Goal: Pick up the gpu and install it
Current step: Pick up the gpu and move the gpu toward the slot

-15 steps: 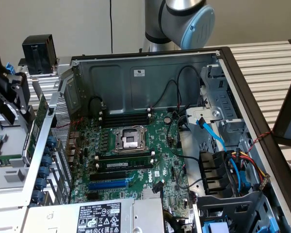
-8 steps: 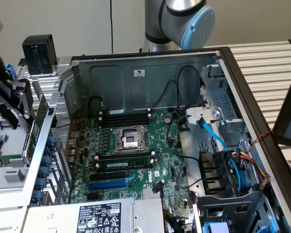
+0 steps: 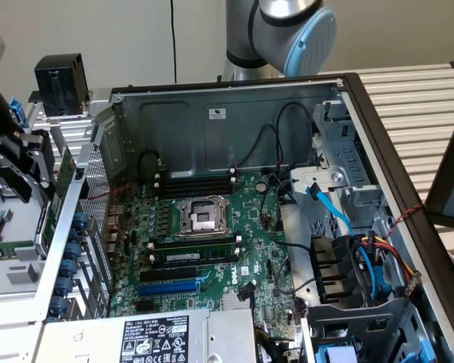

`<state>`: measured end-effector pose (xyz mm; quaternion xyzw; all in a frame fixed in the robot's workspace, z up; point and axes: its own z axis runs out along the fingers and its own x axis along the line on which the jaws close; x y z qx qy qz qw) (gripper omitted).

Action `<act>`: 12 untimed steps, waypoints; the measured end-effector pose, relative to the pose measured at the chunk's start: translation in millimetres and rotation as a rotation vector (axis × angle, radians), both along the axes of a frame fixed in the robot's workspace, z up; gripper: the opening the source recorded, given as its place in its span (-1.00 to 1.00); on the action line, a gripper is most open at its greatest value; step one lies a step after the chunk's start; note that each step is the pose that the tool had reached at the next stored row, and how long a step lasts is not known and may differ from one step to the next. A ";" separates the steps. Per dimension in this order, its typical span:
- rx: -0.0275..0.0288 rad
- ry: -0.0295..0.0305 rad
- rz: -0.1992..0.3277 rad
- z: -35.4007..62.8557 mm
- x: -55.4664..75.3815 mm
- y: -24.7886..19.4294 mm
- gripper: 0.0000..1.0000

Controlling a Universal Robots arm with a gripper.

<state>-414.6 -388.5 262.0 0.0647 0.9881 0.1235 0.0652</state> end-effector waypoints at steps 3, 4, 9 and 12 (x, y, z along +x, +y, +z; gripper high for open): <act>0.0004 0.0006 0.000 -5.4 0.6 -0.7 -0.05; 0.0003 0.0008 0.000 -7.2 1.1 -0.9 -0.05; 0.0004 0.0077 0.000 -15.9 6.9 -0.6 -0.05; 0.0003 0.0155 0.000 -19.3 6.9 0.7 -0.05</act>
